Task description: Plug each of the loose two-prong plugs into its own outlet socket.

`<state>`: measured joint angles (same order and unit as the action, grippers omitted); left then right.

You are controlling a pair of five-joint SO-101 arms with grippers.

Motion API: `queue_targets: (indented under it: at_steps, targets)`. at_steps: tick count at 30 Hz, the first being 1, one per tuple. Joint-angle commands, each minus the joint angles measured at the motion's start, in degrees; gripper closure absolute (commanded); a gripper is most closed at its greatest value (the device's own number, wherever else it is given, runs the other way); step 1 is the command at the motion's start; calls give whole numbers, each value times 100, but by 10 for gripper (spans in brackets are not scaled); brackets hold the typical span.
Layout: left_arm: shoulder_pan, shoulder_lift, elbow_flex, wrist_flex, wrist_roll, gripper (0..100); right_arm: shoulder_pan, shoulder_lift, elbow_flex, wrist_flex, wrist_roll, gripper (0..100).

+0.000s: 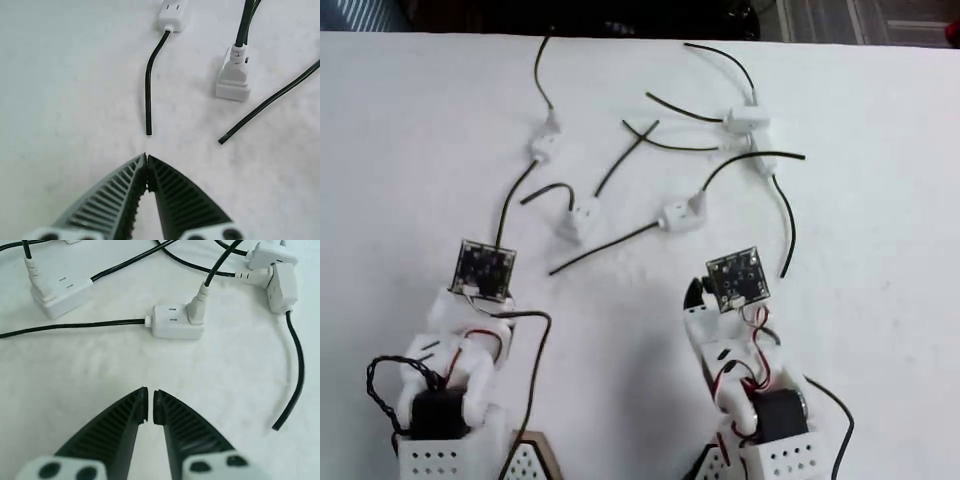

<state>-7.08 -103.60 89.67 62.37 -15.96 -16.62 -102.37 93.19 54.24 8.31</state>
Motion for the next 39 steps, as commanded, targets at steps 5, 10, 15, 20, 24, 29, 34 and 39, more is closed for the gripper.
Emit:
queue_targets:
  at_steps: [5,10,15,20,24,29,34,39]
  targets:
    - [251,-57,229,9,0,973,-4,-22,369,-31,-35,978]
    - [787,-40,738,26,-9,973,4,-22,369,189,-35,978]
    - [769,-40,730,281,0,974,-13,-22,369,664,-35,978]
    - [769,-40,730,712,0,974,-4,-22,369,1086,-35,978]
    - [778,-40,730,738,0,975,-4,-22,369,1657,-18,979]
    - [778,-40,730,747,0,975,-13,-22,369,1833,9,980]
    - [778,-40,730,747,18,975,-4,-22,369,1833,9,980]
    - [778,-40,730,747,18,975,-4,-22,369,1833,9,980]
